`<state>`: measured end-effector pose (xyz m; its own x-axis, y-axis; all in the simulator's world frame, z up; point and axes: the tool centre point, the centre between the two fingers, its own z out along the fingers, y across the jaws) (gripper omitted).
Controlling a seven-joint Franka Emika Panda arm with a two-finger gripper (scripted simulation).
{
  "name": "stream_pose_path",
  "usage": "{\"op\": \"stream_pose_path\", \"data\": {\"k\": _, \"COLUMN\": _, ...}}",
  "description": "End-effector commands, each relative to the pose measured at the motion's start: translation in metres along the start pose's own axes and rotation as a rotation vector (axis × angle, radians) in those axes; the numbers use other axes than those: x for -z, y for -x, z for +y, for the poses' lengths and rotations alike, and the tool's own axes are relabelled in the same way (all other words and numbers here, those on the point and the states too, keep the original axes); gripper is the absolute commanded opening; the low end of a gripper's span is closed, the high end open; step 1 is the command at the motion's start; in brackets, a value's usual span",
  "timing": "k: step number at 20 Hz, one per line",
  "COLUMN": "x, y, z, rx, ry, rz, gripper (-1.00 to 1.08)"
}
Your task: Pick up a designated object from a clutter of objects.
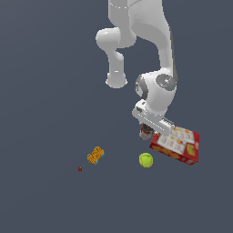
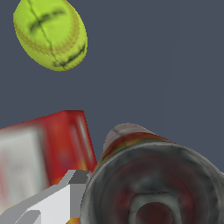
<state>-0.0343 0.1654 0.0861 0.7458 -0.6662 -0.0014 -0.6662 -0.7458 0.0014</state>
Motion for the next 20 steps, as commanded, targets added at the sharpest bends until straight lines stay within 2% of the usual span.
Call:
{"op": "stream_pose_path", "data": {"k": 1, "x": 0.01, "y": -0.005, "z": 0.001, "rx": -0.001, "ry": -0.003, "rz": 0.002, "gripper": -1.0}}
{"op": "stream_pose_path", "data": {"k": 9, "x": 0.063, "y": -0.03, "z": 0.015, "rx": 0.0, "ry": -0.004, "rz": 0.001, "gripper": -1.0}}
{"op": "stream_pose_path", "data": {"k": 20, "x": 0.174, "y": -0.082, "z": 0.041, "rx": 0.0, "ry": -0.005, "rz": -0.001, "gripper": -1.0}}
